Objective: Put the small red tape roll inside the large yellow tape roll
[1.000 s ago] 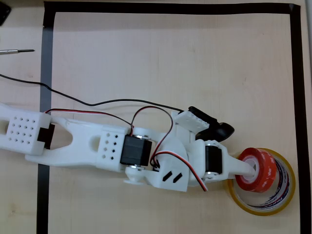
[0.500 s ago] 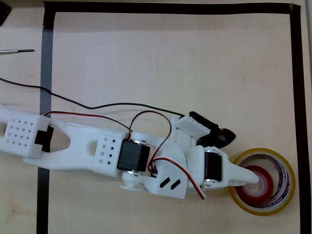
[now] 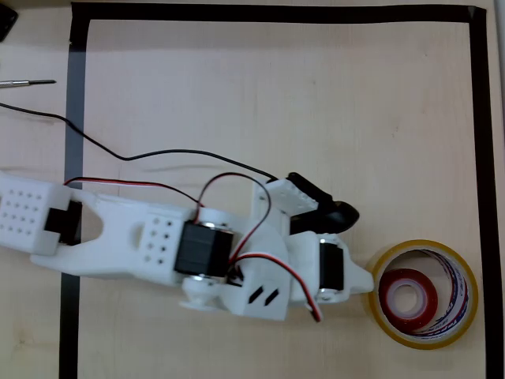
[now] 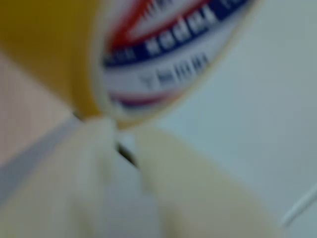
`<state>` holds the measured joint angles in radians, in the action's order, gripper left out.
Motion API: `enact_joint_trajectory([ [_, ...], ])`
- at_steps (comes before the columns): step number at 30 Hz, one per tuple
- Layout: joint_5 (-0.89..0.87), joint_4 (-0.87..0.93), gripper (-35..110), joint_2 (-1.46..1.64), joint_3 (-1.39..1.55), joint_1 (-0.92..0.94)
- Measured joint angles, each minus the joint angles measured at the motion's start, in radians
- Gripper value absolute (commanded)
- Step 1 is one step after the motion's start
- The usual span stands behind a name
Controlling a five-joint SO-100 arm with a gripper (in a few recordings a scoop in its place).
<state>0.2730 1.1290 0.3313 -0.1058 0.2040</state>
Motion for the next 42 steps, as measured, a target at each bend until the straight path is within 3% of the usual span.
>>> enact_joint_trajectory([
  [18,-0.106,0.606,0,0.555,-0.035,0.072],
  [24,-0.178,0.666,0,0.831,0.049,0.084],
  [34,-0.184,0.621,0,1.385,0.591,0.026],
  [42,-0.184,0.046,0,2.109,1.703,-0.055],
])
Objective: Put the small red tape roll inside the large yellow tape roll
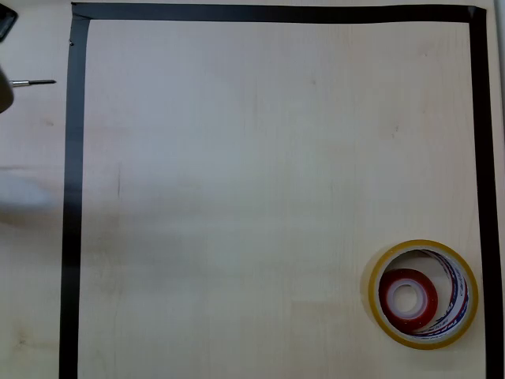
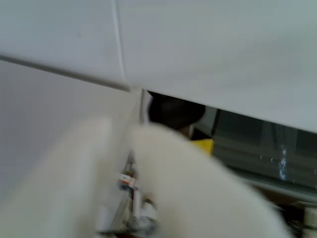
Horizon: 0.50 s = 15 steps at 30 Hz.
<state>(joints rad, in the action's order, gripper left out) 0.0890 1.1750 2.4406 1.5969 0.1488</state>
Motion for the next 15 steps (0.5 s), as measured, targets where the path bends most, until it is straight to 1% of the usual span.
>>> enact_joint_trajectory([
  [3,0.000,-0.115,0,0.173,0.449,-0.015],
  [6,0.000,-0.166,0,0.295,0.772,-0.048],
  [11,0.006,-0.227,0,0.520,1.092,-0.092],
  [15,0.006,-0.229,0,0.704,1.282,-0.107],
])
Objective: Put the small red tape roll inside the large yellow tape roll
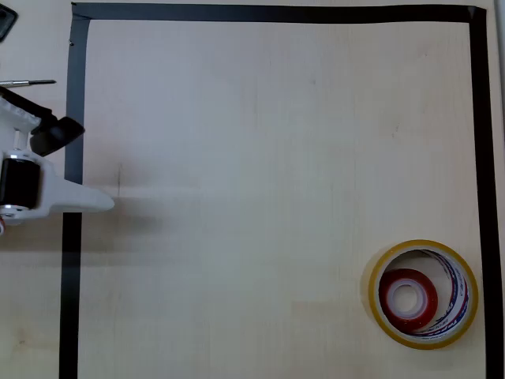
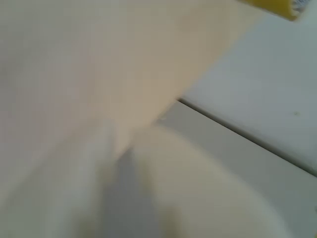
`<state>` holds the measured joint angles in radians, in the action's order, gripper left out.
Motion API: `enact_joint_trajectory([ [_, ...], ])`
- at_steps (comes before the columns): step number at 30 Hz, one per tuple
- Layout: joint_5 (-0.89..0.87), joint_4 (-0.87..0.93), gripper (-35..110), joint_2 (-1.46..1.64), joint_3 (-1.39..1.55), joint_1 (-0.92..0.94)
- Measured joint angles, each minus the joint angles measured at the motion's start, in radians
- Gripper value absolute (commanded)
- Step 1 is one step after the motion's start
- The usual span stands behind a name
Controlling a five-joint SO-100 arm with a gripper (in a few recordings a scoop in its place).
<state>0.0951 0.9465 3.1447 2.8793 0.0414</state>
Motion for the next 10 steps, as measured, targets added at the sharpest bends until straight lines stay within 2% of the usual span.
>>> enact_joint_trajectory([
  [6,0.012,0.029,0,0.149,0.192,-0.003],
  [10,0.012,0.029,0,0.153,0.210,-0.015],
])
